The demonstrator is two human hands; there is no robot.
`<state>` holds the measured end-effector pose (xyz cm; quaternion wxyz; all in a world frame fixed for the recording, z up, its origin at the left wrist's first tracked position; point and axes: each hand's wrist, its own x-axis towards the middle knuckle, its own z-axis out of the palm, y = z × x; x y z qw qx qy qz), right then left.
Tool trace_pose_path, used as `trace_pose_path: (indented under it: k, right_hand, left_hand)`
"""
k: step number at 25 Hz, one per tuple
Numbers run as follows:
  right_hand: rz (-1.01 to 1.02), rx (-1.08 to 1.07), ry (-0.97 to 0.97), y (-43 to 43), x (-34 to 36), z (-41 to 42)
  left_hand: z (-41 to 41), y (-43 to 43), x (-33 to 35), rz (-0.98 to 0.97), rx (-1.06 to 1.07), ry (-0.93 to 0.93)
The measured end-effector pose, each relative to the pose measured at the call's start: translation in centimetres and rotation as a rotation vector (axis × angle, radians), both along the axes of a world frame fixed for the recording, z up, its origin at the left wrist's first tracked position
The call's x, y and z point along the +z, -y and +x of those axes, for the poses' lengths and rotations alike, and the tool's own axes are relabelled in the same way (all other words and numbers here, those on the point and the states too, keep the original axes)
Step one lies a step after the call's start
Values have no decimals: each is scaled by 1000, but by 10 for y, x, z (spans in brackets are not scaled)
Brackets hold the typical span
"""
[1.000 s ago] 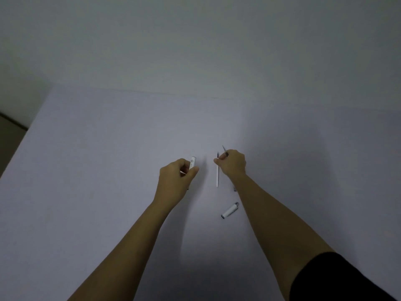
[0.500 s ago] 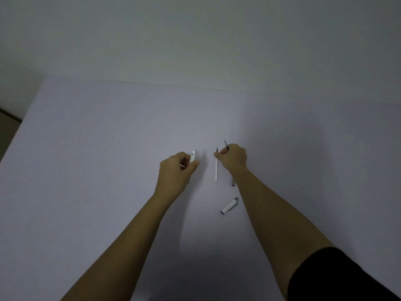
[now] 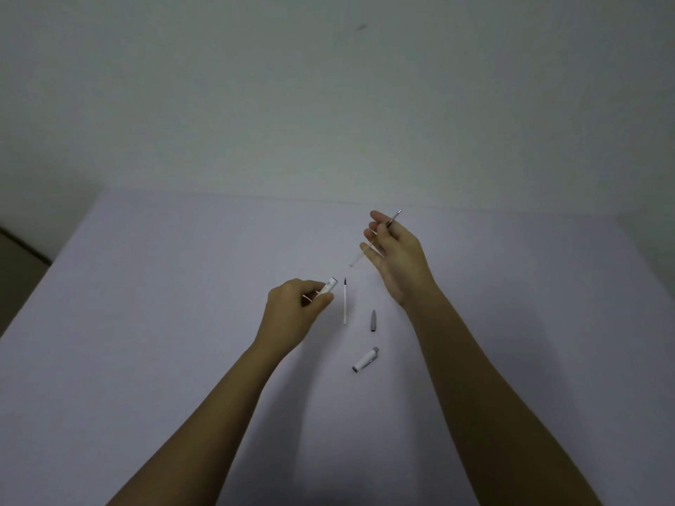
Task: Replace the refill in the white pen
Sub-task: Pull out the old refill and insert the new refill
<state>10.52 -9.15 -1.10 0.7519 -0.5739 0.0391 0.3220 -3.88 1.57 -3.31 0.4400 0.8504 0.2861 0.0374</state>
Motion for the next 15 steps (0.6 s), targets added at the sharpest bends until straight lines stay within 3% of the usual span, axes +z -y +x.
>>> trace_pose_path:
  k: [15]
  right_hand:
    - [164,-2,269,45,90,-43]
  left_hand:
    - [-4,37,87,93,-58,308]
